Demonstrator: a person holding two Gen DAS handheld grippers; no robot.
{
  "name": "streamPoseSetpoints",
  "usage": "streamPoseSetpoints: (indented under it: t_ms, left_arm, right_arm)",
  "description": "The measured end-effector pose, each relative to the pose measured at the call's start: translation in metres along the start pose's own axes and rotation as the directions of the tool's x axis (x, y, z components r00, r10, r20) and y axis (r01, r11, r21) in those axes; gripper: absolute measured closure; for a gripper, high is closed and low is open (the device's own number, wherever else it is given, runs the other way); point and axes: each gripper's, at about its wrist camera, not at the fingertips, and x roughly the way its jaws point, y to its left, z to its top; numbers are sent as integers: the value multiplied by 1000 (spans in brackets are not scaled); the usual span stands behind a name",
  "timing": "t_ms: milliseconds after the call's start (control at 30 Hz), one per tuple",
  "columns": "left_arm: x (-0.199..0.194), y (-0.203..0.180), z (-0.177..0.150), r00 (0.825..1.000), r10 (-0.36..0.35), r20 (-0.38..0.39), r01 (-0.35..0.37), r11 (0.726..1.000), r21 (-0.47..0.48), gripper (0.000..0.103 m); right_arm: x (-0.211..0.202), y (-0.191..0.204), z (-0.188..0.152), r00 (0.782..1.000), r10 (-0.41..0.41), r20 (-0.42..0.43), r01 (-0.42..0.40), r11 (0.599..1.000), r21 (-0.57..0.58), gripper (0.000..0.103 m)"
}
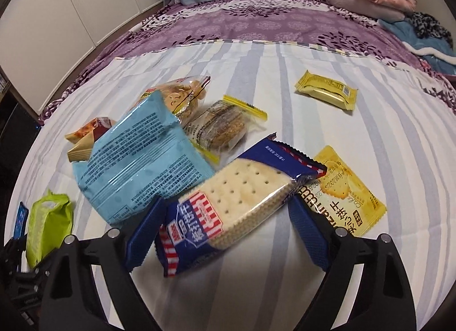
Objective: Organize snacks
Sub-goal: 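Grasp the blue-wrapped cracker pack with right tool while left tool holds seaweed bag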
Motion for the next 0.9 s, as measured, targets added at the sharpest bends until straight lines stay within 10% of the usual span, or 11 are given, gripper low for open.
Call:
streamPoseSetpoints:
  t_ms: [900]
  left_arm:
    - [-1,-6,-4,1000,7,2,-7,999,53,2]
  right_arm:
    - [-11,-5,-16,997,-72,-22,68,987,-147,35]
